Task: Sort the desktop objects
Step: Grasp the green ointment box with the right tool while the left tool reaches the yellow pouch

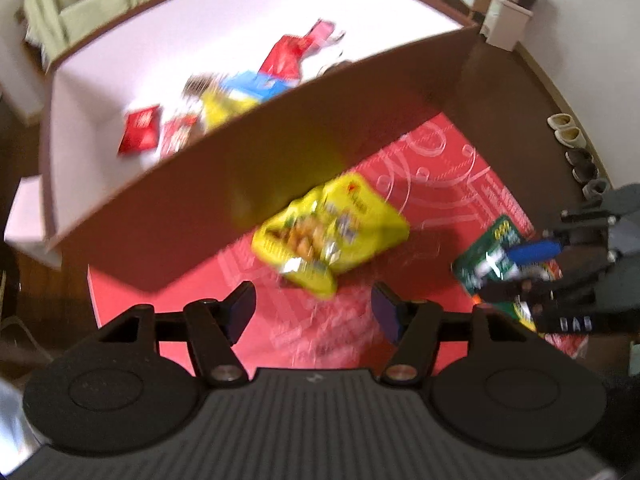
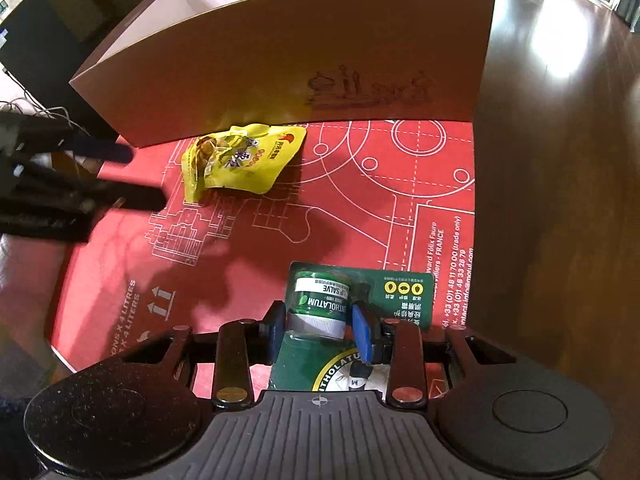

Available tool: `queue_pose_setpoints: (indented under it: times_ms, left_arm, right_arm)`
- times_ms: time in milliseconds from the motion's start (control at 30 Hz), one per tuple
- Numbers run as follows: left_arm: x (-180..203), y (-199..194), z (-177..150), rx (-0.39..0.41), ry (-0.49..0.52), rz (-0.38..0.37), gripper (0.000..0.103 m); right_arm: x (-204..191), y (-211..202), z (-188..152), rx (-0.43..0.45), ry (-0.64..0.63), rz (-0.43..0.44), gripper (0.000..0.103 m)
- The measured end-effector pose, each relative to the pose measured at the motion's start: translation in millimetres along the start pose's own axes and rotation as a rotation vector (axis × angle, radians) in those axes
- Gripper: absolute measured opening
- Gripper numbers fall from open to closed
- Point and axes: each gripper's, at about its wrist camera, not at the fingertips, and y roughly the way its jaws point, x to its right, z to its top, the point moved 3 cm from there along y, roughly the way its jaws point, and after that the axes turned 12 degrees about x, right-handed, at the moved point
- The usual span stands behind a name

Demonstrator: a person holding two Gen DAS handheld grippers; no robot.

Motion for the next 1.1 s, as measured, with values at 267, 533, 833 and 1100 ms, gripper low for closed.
queue_pose_setpoints:
  times_ms: [267, 533, 833, 1100]
  left_arm:
    - [8, 44, 20, 0.015, 0.016, 0.036, 0.057]
    - [5, 52, -4, -0.043, 0.038, 0.085, 0.049]
    - [-13, 13, -37, -0.059, -0.041, 0.03, 0.056]
    - [-20, -24, -57, -0.032, -0.018, -0.013, 0.069]
  right_arm:
    - [2, -2, -2, 0.009, -0.013, 0.009, 0.035]
    - [7, -3, -2, 0.011, -0.012, 0.022, 0.035]
    - [5, 0, 0, 0.008, -0.036, 0.016, 0.035]
    - [3, 3, 2, -0.001, -0.046, 0.008, 0.035]
